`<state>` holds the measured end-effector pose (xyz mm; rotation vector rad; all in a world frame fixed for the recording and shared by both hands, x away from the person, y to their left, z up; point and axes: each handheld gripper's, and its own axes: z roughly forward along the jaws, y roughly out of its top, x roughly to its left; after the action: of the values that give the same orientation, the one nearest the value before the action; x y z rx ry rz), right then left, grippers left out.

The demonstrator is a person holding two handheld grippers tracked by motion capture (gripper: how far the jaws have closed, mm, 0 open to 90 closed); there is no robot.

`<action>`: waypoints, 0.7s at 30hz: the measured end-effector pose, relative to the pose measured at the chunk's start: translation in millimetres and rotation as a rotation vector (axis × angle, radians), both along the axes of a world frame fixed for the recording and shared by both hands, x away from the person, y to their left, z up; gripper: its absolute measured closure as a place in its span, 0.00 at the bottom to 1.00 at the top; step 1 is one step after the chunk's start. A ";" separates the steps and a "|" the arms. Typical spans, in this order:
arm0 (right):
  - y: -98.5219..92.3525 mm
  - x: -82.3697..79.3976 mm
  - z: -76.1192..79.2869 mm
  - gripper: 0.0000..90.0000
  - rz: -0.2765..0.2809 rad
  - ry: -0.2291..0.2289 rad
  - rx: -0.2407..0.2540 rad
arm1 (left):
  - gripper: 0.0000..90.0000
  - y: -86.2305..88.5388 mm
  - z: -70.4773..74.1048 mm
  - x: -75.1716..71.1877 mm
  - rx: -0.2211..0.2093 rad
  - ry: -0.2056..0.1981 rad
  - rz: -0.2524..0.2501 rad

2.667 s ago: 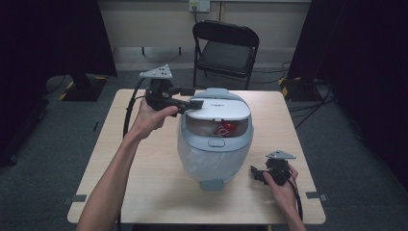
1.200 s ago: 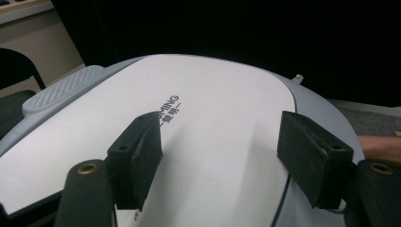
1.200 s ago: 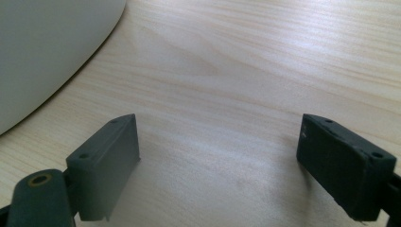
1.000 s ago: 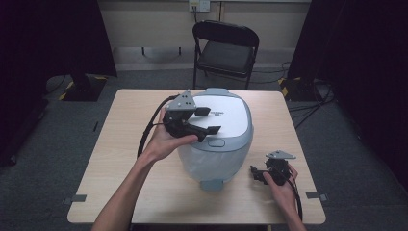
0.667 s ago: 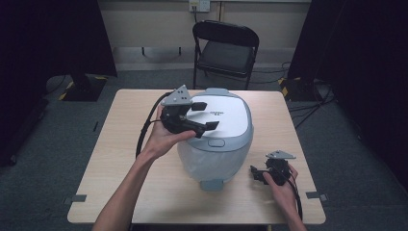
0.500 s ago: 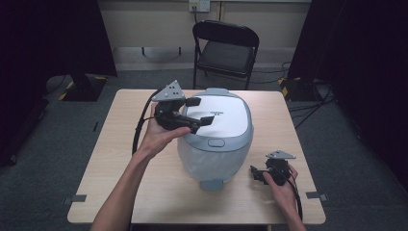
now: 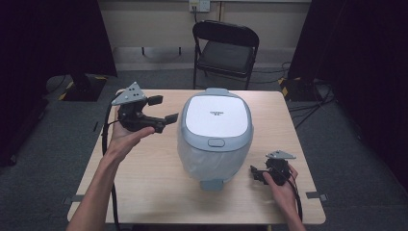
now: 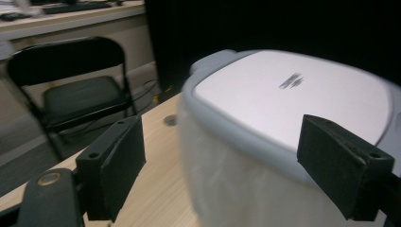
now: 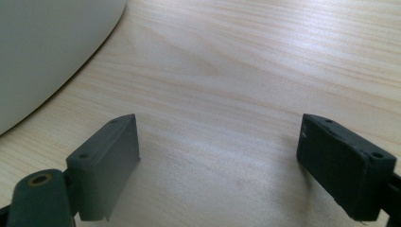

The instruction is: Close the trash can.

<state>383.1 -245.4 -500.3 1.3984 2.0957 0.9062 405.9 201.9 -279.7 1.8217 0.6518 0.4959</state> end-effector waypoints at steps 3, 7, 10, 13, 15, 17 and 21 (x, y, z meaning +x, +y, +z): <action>0.0 0.0 0.0 0.14 0.000 0.000 0.000 | 0.17 9.8 -4.4 -2.6 0.013 0.004 0.022; 0.0 -0.1 0.0 0.14 0.000 0.000 0.000 | 0.17 29.6 -14.5 -5.4 0.023 0.029 0.067; 0.0 -0.1 0.0 0.14 0.000 0.000 0.000 | 0.17 45.4 -27.2 -9.3 0.061 0.028 0.127; 0.0 0.0 0.0 0.14 0.000 0.000 0.000 | 0.17 50.8 -35.1 -12.9 0.089 0.030 0.153; 0.0 0.0 0.0 0.14 0.000 0.000 0.000 | 0.17 56.5 -43.0 -16.3 0.109 0.020 0.178; 0.0 0.0 0.0 0.14 0.000 0.000 0.000 | 0.17 60.6 -53.8 -17.9 0.126 0.036 0.203; 0.0 0.0 0.0 0.14 0.000 0.000 0.000 | 0.18 71.2 -85.5 -20.2 0.129 0.105 0.234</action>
<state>383.1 -245.4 -500.3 1.3986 2.0956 0.9064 385.7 273.1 -365.2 1.9122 0.9299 0.6115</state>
